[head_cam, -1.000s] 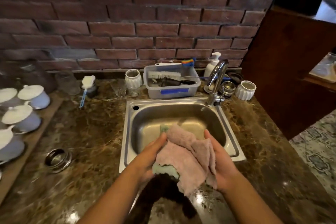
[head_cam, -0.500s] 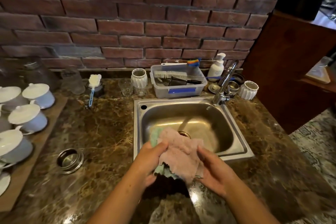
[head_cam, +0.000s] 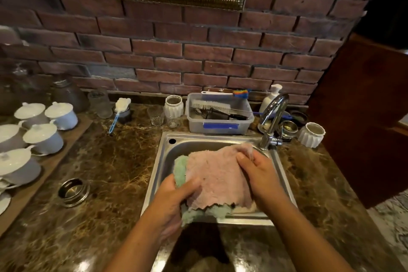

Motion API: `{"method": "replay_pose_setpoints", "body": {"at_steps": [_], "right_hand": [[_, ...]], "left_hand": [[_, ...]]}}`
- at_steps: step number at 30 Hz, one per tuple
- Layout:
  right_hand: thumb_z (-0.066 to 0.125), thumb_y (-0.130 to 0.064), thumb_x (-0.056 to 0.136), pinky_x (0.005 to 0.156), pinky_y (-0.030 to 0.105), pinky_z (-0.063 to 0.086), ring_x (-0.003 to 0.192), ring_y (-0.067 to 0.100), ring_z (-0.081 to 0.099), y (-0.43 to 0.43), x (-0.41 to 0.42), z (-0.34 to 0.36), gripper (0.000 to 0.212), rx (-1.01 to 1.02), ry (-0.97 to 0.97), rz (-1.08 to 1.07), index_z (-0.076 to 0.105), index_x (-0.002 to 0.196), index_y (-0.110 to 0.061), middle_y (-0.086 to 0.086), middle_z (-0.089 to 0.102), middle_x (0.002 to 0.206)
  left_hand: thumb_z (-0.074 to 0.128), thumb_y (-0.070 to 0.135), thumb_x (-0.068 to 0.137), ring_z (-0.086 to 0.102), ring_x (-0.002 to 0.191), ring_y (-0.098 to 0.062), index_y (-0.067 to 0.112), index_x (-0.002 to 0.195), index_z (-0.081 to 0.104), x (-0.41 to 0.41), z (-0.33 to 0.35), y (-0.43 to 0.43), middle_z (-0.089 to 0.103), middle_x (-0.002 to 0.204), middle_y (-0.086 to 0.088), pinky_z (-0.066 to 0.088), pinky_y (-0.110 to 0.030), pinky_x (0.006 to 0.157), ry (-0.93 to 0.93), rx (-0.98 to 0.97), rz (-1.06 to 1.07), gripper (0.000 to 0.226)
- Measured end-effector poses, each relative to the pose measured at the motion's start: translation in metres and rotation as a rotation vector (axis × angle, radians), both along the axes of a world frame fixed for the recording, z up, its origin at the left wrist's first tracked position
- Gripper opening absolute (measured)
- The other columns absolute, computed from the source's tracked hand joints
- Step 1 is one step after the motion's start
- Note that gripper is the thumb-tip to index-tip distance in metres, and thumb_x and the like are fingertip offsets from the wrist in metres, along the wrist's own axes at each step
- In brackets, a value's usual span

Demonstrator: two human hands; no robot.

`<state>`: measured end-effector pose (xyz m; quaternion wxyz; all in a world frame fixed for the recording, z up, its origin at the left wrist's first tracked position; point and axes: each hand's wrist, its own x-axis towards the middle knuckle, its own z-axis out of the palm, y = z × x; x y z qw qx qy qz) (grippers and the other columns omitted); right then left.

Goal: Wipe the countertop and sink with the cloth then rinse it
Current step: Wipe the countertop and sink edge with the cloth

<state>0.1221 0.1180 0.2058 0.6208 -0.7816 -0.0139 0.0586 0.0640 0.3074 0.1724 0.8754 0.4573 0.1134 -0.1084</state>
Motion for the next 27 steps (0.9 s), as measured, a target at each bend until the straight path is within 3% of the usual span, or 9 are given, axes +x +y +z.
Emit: {"method": "replay_pose_setpoints", "body": {"at_steps": [3,7,9,11,13,17,22,25,27], "right_hand": [[0.054,-0.021,0.100,0.081,0.040,0.057,0.097,0.024,0.074,-0.019,0.008,0.038,0.022,0.196,0.136,0.097,0.075,0.103,-0.021,0.004,0.078,0.099],[0.058,-0.022,0.090,0.075,0.039,0.059,0.089,0.029,0.075,-0.029,0.014,0.068,0.025,0.373,0.196,0.159,0.074,0.106,-0.011,0.015,0.077,0.098],[0.056,-0.021,0.094,0.079,0.041,0.059,0.090,0.029,0.074,-0.028,0.019,0.069,0.022,0.308,0.149,0.145,0.075,0.104,-0.013,0.013,0.078,0.098],[0.057,-0.024,0.098,0.085,0.046,0.058,0.095,0.031,0.073,-0.026,0.026,0.058,0.021,0.156,0.112,0.141,0.077,0.101,-0.021,0.009,0.078,0.098],[0.057,-0.028,0.100,0.088,0.050,0.058,0.096,0.030,0.073,-0.026,0.035,0.038,0.020,0.024,0.098,0.125,0.077,0.098,-0.028,0.006,0.077,0.097],[0.059,-0.035,0.097,0.090,0.059,0.055,0.094,0.030,0.071,-0.031,0.052,0.002,0.020,-0.123,0.045,0.088,0.077,0.095,-0.027,0.007,0.076,0.095],[0.059,-0.029,0.098,0.081,0.054,0.055,0.083,0.031,0.067,-0.052,0.075,-0.036,0.027,-0.312,-0.007,0.013,0.074,0.089,-0.008,0.013,0.072,0.085],[0.062,-0.030,0.097,0.074,0.038,0.055,0.081,0.021,0.068,-0.080,0.089,-0.063,0.021,-0.357,0.087,-0.034,0.076,0.089,-0.017,0.004,0.073,0.084],[0.062,-0.026,0.097,0.070,0.031,0.052,0.076,0.017,0.065,-0.104,0.103,-0.079,0.018,-0.324,0.170,-0.046,0.076,0.088,-0.018,0.000,0.072,0.081]], "left_hand": [[0.105,0.033,0.031,0.073,0.096,-0.034,0.000,0.120,0.063,-0.002,0.029,-0.006,0.074,0.111,-0.022,0.062,-0.037,0.072,-0.150,-0.062,0.010,0.104],[0.104,0.039,0.032,0.075,0.096,-0.031,0.013,0.102,0.080,0.004,0.061,-0.017,0.076,0.109,-0.019,0.063,-0.040,0.076,-0.280,-0.145,-0.027,0.078],[0.104,0.038,0.035,0.073,0.104,-0.032,0.014,0.106,0.081,0.018,0.056,-0.030,0.074,0.115,-0.019,0.061,-0.046,0.085,-0.162,-0.255,-0.076,0.078],[0.104,0.033,0.042,0.062,0.124,-0.040,0.003,0.128,0.068,0.029,0.049,-0.042,0.063,0.135,-0.024,0.044,-0.055,0.110,0.051,-0.496,-0.159,0.098],[0.102,0.021,0.047,0.056,0.129,-0.045,-0.005,0.135,0.060,0.040,0.032,-0.048,0.057,0.140,-0.027,0.033,-0.057,0.117,0.186,-0.643,-0.144,0.101],[0.084,-0.002,0.067,0.058,0.123,-0.050,-0.011,0.131,0.060,0.052,0.006,-0.054,0.061,0.133,-0.033,0.043,-0.059,0.107,0.321,-0.636,-0.083,0.069],[0.055,0.020,0.097,0.057,0.122,-0.050,-0.004,0.135,0.054,0.077,-0.022,-0.068,0.063,0.127,-0.035,0.037,-0.061,0.111,0.486,-0.530,-0.086,0.046],[0.052,0.024,0.101,0.071,0.095,-0.048,-0.004,0.127,0.060,0.096,-0.030,-0.086,0.071,0.111,-0.034,0.049,-0.054,0.088,0.542,-0.424,-0.098,0.040],[0.051,0.026,0.101,0.071,0.095,-0.046,-0.002,0.127,0.062,0.109,-0.036,-0.098,0.072,0.109,-0.032,0.050,-0.051,0.085,0.589,-0.347,-0.100,0.039]]}}
